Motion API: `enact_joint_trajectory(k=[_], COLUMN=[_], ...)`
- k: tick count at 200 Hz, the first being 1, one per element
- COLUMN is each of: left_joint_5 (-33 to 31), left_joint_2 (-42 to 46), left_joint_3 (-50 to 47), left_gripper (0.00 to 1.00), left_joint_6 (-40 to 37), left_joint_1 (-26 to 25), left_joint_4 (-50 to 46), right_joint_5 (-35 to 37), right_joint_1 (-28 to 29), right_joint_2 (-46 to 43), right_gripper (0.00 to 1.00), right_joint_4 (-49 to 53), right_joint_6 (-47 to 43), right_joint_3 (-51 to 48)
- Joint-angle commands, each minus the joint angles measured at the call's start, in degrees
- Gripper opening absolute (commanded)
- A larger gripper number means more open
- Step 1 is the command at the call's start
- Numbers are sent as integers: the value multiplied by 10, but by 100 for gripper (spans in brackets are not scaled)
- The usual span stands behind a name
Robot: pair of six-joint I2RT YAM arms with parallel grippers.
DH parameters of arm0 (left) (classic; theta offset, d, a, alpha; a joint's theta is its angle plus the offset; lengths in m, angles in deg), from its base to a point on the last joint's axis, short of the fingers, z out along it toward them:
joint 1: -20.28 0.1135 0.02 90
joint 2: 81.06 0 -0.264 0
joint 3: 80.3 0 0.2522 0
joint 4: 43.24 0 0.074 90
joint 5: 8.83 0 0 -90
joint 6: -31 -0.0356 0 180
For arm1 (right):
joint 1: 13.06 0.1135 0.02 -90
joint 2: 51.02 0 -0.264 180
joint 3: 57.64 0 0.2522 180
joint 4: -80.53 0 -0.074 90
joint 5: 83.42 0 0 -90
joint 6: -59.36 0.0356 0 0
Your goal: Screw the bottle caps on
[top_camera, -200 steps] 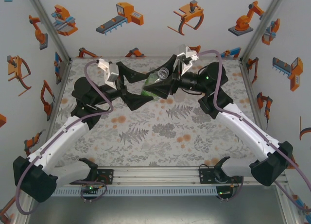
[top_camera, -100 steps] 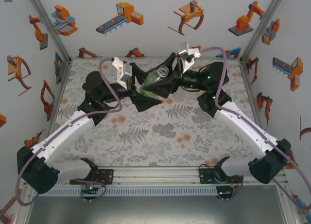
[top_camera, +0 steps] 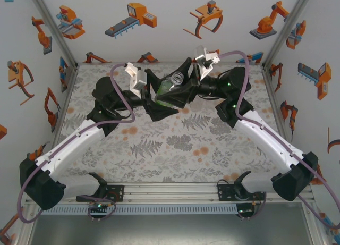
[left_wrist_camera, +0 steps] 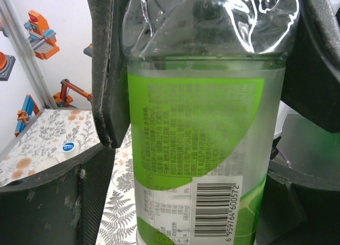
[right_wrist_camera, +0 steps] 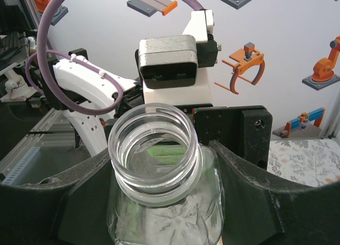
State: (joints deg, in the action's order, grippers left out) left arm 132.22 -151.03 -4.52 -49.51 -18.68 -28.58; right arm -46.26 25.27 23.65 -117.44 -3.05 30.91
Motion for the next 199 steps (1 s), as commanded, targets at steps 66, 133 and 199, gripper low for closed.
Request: enact_joint_trajectory(k=[66,133,199], left_joint_5=[0,0,-41], left_joint_2=[4,4,21], left_joint_3=[7,7,6], left_gripper=[78,60,52], left_joint_6=[-7,-8,-54], left_joint_1=[-1,-1,-1], left_joint_4=[41,40,-25], right_joint_5=[13,12,75], right_joint_1=[4,4,4], right_joint_2=[5,2,-29], right_gripper=[35,35,70], right_joint_4=[19,17,101], right_joint_6=[-14,-15,-101], right_joint_3=[26,26,21])
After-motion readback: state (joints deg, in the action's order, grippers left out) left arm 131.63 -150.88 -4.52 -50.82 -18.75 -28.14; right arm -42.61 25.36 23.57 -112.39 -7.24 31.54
